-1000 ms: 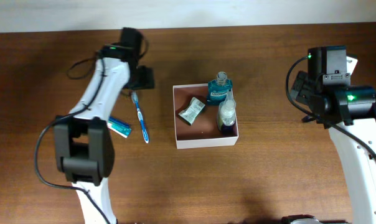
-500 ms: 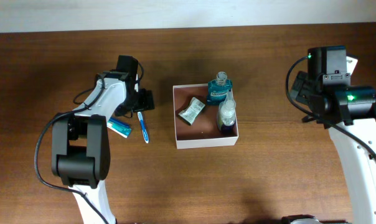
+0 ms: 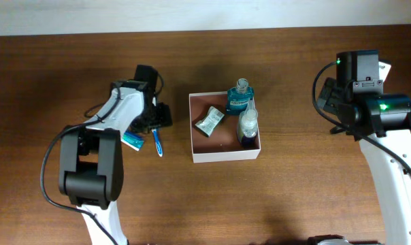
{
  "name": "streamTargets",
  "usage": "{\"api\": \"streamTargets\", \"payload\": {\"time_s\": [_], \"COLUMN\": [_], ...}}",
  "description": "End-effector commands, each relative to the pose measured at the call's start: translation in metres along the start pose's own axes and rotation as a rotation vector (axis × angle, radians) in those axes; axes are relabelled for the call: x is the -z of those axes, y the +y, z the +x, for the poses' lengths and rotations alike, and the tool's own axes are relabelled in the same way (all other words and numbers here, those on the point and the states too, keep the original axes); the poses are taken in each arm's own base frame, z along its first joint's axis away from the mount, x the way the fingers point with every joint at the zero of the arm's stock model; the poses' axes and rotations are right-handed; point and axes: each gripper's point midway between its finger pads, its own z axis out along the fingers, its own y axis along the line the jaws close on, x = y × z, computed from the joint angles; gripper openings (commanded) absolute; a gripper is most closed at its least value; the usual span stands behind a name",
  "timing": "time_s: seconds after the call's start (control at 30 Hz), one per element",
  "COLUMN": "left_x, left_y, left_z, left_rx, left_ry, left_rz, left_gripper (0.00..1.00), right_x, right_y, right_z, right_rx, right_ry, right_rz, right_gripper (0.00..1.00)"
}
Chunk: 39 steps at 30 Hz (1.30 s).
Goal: Pack container
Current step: 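Lower the left gripper onto the blue toothbrush and grasp its handle, then carry the toothbrush with the left gripper into the box and release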
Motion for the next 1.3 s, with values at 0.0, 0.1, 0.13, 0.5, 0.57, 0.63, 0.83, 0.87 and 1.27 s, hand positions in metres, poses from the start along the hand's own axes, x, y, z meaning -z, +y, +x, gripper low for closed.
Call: {"api": "streamTargets", "payload": {"time_s": [0.0, 0.1, 0.13, 0.5, 0.57, 0.63, 0.83, 0.87, 1.27], "left_x": [0.015, 0.015, 0.015, 0.014, 0.013, 0.011, 0.001, 0.0, 0.0], "left_y": [-0.006, -0.005, -0.003, 0.002, 0.002, 0.002, 0.021, 0.022, 0.017], "left_z": [0.0, -0.003, -0.004, -0.003, -0.004, -0.004, 0.0, 0.001, -0.001], "left_rx": [-0.005, 0.012, 0.022, 0.066, 0.066, 0.068, 0.126, 0.129, 0.13], "left_ry": [-0.039, -0.051, -0.057, -0.057, -0.059, -0.059, -0.038, -0.036, -0.038], "left_rz": [-0.013, -0.017, -0.031, -0.05, -0.049, -0.048, -0.058, -0.059, -0.027], "left_gripper": [0.79, 0.72, 0.68, 0.47, 0.47, 0.47, 0.47, 0.47, 0.13], "right_x": [0.001, 0.001, 0.001, 0.001, 0.001, 0.001, 0.001, 0.001, 0.001], "right_y": [-0.004, -0.004, -0.004, -0.004, -0.004, -0.004, -0.004, -0.004, -0.004], "right_z": [-0.005, -0.005, -0.005, -0.005, -0.005, -0.005, -0.005, -0.005, -0.005], "right_rx": [-0.009, -0.01, -0.009, -0.009, -0.01, -0.009, -0.009, -0.01, -0.009], "right_ry": [-0.015, -0.015, -0.015, -0.015, -0.015, -0.015, -0.015, -0.015, -0.015], "right_rz": [0.014, 0.014, 0.014, 0.014, 0.014, 0.014, 0.014, 0.014, 0.014], "right_gripper": [0.99, 0.99, 0.99, 0.99, 0.99, 0.99, 0.99, 0.99, 0.99]}}
